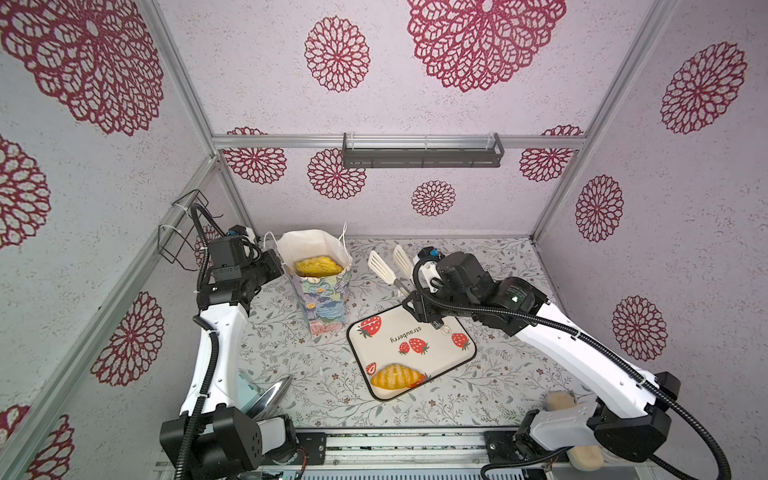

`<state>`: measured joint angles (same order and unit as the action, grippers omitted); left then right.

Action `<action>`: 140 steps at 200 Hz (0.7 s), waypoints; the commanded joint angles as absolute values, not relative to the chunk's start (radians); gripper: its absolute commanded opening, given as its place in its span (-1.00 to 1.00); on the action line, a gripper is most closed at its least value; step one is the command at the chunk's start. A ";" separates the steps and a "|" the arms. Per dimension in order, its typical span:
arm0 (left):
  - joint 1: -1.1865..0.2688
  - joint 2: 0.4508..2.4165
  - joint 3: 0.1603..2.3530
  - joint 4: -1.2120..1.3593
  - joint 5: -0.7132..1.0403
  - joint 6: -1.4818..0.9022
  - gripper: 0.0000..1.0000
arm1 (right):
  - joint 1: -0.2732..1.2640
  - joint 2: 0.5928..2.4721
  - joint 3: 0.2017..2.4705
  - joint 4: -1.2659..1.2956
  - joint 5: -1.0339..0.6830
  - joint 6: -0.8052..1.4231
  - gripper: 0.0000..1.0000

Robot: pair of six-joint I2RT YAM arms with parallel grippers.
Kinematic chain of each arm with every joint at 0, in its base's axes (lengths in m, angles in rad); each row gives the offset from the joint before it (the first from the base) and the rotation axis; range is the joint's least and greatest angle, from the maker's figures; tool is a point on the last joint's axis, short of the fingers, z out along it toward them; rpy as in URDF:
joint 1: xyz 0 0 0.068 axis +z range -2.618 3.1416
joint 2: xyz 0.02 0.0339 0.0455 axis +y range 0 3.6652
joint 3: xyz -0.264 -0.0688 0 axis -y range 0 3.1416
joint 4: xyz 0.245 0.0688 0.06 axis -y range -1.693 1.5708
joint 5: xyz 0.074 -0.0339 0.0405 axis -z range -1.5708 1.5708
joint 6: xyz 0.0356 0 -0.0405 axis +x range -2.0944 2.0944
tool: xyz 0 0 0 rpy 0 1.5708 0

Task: Place the fake bread into the paper bag
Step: 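Raise the open tongs out of the bag and move back over the tray, then lower the right gripper's tongs around the last croissant on the tray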

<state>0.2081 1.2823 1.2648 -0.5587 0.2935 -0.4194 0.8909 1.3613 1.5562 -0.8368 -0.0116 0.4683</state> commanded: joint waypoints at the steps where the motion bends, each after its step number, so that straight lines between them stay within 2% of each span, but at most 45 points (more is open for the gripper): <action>1: 0.196 1.273 1.265 -0.570 0.284 -0.410 -1.00 | 0.890 1.302 1.522 -0.853 0.007 0.489 0.02; 140: 0.189 1.283 1.269 -0.577 0.274 -0.405 -1.00 | 0.974 1.304 1.288 -0.984 -0.018 0.446 0.03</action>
